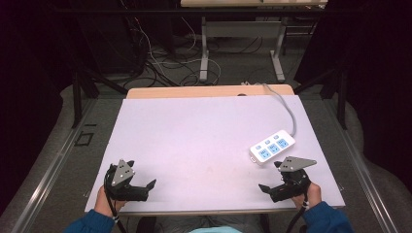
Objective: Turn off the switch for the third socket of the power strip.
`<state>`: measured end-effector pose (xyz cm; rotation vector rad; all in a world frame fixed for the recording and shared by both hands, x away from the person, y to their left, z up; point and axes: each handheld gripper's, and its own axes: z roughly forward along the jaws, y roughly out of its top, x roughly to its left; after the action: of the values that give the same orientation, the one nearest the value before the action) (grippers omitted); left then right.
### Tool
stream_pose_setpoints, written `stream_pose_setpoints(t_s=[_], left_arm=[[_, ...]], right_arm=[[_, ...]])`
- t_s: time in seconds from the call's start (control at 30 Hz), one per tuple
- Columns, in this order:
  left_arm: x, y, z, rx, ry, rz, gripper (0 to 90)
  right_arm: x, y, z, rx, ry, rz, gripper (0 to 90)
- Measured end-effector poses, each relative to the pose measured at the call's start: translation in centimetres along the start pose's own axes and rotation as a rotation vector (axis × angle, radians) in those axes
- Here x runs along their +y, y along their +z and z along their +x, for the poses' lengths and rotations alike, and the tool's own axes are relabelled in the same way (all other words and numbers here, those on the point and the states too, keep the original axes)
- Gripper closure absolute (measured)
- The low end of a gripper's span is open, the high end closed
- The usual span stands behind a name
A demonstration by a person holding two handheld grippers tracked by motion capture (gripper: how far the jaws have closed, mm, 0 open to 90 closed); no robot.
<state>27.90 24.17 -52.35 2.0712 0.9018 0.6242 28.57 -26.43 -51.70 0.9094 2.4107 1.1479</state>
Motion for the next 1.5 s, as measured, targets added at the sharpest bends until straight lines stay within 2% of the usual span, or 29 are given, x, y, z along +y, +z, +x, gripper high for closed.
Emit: stream_pose_setpoints(t_s=[0.17, 0.3, 0.73, 0.8, 0.87, 0.97, 1.03, 1.27, 1.37, 1.4, 1.43, 1.47, 1.5], left_arm=[[0.1, 0.0, 0.0, 0.004, 0.005, 0.002, 0.6], [0.1, 0.1, 0.0, 0.002, 0.015, 0.008, 0.7], [0.1, 0.2, 0.0, -0.004, 0.013, 0.018, 1.0], [0.1, 0.2, 0.0, -0.004, 0.008, 0.019, 1.0], [0.1, 0.2, 0.1, 0.0, 0.013, 0.02, 1.0], [0.1, 0.2, 0.1, 0.006, 0.014, 0.016, 1.1], [0.1, 0.1, 0.1, 0.003, 0.015, 0.021, 1.1], [0.1, 0.1, 0.1, 0.002, 0.015, 0.025, 0.7], [0.1, 0.1, 0.1, 0.002, 0.016, 0.024, 0.7], [0.1, 0.1, 0.2, 0.004, 0.02, 0.029, 0.6], [0.1, 0.1, 0.2, 0.005, 0.021, 0.029, 0.6], [0.1, 0.1, 0.2, 0.005, 0.021, 0.029, 0.6], [0.1, 0.1, 0.1, 0.005, 0.017, 0.024, 0.6]], right_arm=[[-0.1, 0.0, -0.1, -0.011, -0.005, -0.003, 2.6], [-0.1, -0.1, -0.1, -0.008, 0.012, -0.001, 2.7], [-0.1, 0.1, -0.2, -0.014, 0.02, 0.009, 2.9], [0.0, 0.2, -0.4, -0.013, 0.005, 0.01, 3.0], [0.1, 0.2, -0.3, -0.015, 0.017, 0.017, 3.0], [0.3, 0.3, -0.4, -0.016, 0.003, 0.018, 3.1], [0.4, 0.3, -0.3, -0.03, 0.009, 0.011, 3.4], [0.9, 0.3, -0.3, -0.031, 0.002, 0.011, 4.0], [1.2, 0.4, -0.5, -0.031, -0.02, 0.015, 3.7], [1.3, 0.4, -0.4, -0.035, -0.004, 0.013, 3.6], [1.3, 0.5, -0.4, -0.043, -0.005, 0.003, 3.6], [1.5, 0.5, -0.6, -0.038, -0.017, 0.019, 3.4], [1.5, 0.5, -0.5, -0.045, -0.005, 0.017, 3.3]])
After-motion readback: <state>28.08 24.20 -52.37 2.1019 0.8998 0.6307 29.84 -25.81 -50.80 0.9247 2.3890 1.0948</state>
